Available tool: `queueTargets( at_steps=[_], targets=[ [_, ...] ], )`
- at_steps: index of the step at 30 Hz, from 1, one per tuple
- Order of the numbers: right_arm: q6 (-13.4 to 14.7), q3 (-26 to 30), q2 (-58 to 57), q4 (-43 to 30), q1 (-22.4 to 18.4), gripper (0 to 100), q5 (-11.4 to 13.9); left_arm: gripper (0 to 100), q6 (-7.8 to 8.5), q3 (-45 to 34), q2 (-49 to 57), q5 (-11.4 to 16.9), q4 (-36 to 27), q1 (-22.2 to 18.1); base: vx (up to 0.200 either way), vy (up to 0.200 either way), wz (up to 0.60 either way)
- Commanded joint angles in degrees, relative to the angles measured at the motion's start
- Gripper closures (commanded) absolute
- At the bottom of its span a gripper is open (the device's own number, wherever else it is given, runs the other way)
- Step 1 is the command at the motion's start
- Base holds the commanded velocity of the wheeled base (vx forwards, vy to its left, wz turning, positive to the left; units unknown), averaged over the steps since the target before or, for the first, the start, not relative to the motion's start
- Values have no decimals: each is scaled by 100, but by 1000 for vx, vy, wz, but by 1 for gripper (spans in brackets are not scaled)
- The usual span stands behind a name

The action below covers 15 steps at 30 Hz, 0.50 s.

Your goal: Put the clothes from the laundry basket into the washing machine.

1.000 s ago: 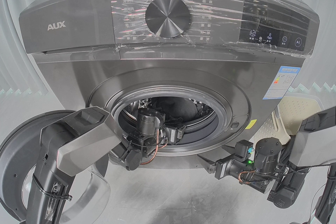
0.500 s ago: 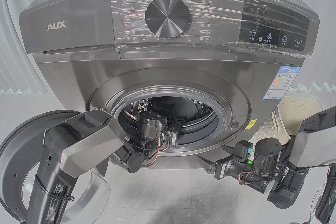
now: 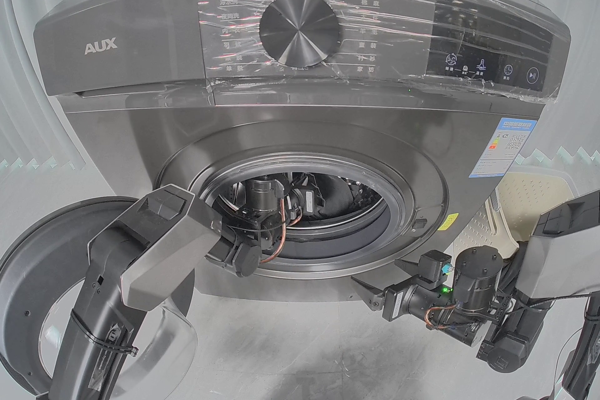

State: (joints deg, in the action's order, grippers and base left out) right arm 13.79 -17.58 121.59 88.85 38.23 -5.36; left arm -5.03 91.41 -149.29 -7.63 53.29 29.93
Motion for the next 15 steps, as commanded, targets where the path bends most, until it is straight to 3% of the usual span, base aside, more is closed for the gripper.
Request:
queueTargets(
  at_steps=[1, 11, 12, 15],
  targets=[
    [1, 0, 5, 1, 0, 0, 0, 100, -24, 1020, -663, -239, 86, -101, 0, 0, 0],
    [1, 9, 14, 1, 0, 0, 0, 100, -15, 1336, -839, -318, 68, -101, 0, 0, 0],
    [1, 9, 14, 1, -9, 0, 0, 0, -15, 1327, -830, -318, 68, -101, 0, 0, 0],
    [1, 9, 14, 1, -9, 0, 0, 0, -33, 1318, -804, -318, 77, -101, 0, 0, 0]
  ],
)
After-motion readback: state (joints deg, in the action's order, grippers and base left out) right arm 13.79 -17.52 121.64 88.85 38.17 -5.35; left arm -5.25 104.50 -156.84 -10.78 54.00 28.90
